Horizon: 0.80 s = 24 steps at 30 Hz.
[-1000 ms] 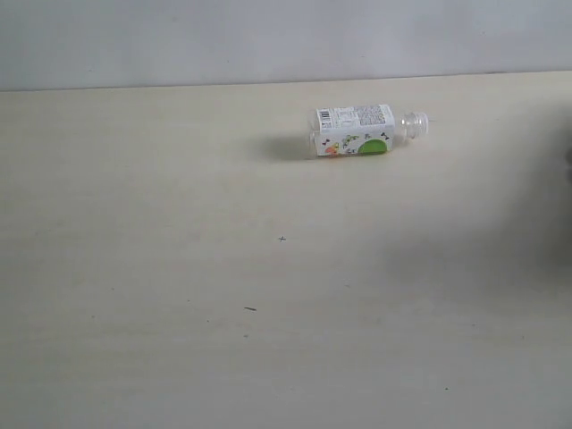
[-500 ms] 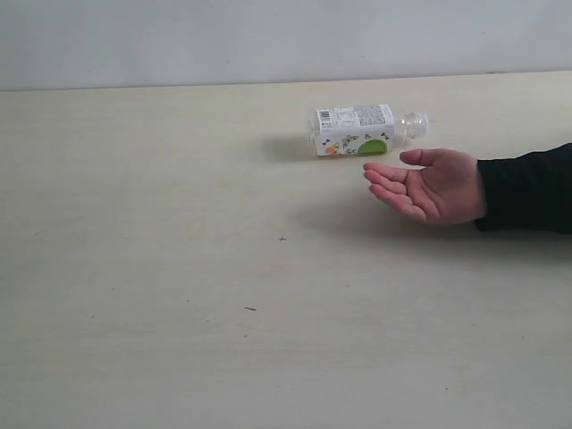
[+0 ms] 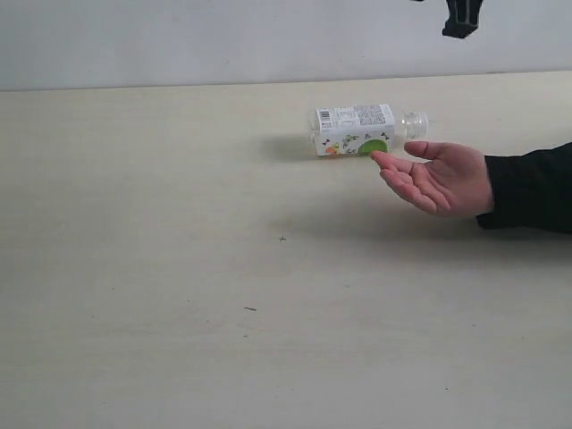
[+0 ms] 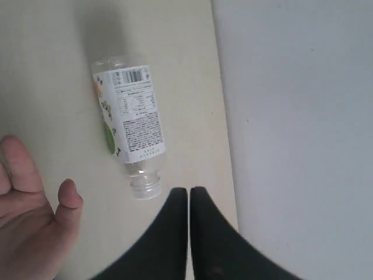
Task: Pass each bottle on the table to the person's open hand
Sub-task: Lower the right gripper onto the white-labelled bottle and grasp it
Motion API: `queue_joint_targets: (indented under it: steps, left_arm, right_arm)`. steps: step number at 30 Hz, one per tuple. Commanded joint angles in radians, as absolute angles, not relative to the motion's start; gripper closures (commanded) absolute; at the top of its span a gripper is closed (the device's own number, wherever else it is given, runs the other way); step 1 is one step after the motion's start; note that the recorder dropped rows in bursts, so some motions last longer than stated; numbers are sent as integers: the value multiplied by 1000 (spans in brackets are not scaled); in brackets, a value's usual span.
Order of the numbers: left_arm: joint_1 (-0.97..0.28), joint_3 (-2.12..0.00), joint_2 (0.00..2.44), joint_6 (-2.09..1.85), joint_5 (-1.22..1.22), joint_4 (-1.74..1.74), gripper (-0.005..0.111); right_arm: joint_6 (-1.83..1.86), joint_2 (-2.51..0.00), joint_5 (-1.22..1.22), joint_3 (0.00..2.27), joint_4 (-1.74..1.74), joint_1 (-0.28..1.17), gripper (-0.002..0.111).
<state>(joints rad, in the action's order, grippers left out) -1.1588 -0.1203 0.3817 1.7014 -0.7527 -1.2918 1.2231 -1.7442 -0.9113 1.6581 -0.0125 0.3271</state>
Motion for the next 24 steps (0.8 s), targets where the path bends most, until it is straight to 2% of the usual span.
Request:
queue_joint_targets:
  steps: [1,5,7,9,11,12,24]
  left_arm:
    - [-1156,-117,374,1701,-753,-1295,107]
    - [-1156,-117,374,1701,-753,-1295,107]
    - [-1156,-117,374,1701,-753,-1295,107]
    - [-1156,-117,374,1701,-753,-1295,107]
    - [-1156,-117,374,1701,-753,-1295,107]
    - [-1156,-117,374,1701,-753,-1295,107]
    - [-1156,-117,374,1701,-753,-1295,107]
  right_arm:
    - [1318,-1808,-888,1664,-23,326,97]
    - [1346,-1867,-827,1664,-23,326,80]
    - [1369,-1894,-802,1664,-25,326,60]
    - [1401,-1925,-774,1664,-25,326,32]
    - [1433,-1952,-752,1664,-27,326,10]
    - [1433,-1967,-734,1664,-27,326,3]
    - [1438,-2098,-578,1664,-27,326,4]
